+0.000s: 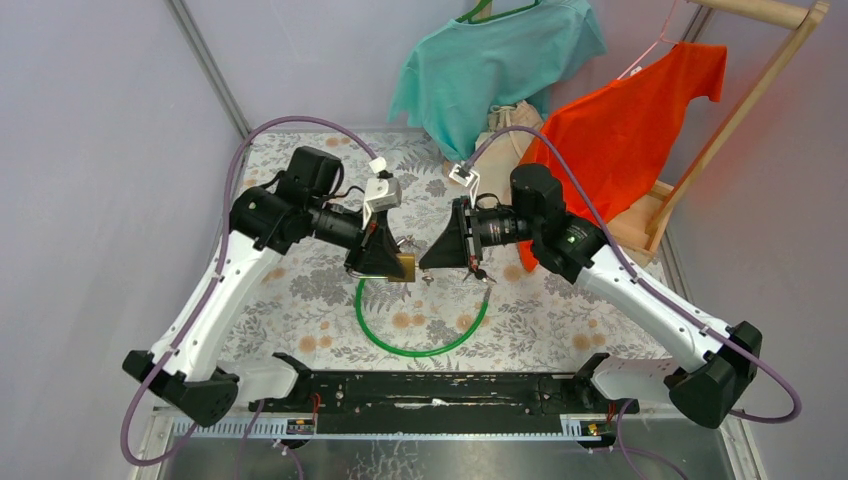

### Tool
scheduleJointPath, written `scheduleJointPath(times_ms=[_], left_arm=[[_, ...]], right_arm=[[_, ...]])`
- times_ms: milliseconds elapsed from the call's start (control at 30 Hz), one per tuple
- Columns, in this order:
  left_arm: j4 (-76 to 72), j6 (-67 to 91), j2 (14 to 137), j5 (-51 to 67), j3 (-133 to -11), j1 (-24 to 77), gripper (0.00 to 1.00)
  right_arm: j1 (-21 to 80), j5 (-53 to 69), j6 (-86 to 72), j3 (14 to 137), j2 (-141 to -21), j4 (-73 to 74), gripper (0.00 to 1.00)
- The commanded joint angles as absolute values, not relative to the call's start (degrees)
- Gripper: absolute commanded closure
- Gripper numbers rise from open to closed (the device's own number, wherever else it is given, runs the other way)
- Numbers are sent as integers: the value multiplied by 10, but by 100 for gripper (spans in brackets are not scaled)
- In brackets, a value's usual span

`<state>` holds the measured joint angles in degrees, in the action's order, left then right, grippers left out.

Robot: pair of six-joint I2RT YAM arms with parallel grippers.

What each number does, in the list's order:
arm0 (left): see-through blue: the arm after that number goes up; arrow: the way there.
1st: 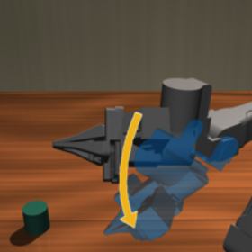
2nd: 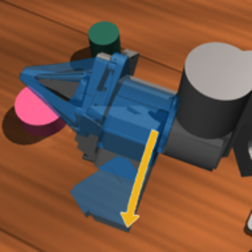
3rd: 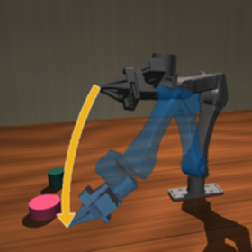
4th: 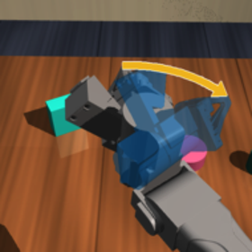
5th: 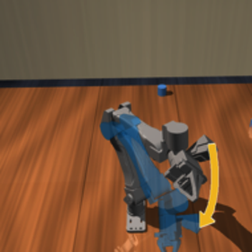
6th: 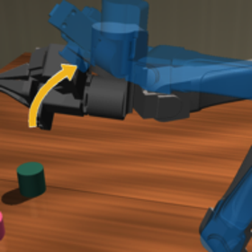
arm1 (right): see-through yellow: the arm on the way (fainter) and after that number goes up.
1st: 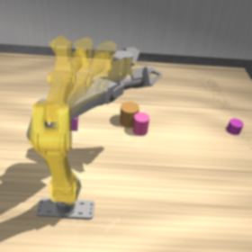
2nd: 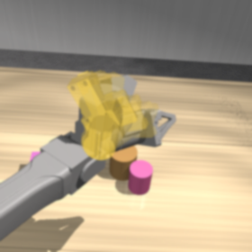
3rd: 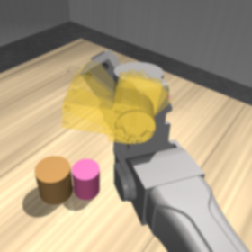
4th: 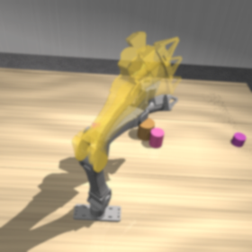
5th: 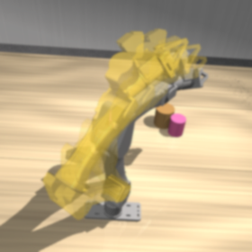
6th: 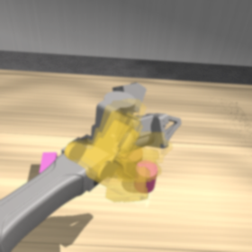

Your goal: Unlock with the key

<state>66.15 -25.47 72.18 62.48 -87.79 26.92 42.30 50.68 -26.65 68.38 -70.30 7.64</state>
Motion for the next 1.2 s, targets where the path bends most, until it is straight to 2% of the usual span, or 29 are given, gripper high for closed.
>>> scheduleJointPath(times_ms=[0,300,633,667,700,733,800,867,933,1167], left_arm=[[544,-284,675,528,-887,268,100],[533,-320,647,490,-859,270,100],[521,-330,631,482,-840,273,100],[523,-309,634,490,-842,273,100],[526,-291,637,499,-842,273,100],[527,-275,640,512,-841,273,100],[527,-236,647,536,-836,273,100],[526,-199,657,557,-832,274,100],[527,-161,667,575,-831,273,100],[519,-64,701,666,-835,273,100]], right_arm=[[430,555,-405,647,-697,-40,100],[429,569,-496,638,-703,-102,100],[429,565,-492,667,-708,-30,100],[429,555,-462,682,-707,9,87],[429,543,-421,698,-705,42,67],[428,527,-376,709,-700,67,51],[429,480,-312,712,-680,87,25],[429,453,-260,693,-652,68,12],[430,423,-200,669,-621,45,1],[470,337,74,638,-568,43,1]])
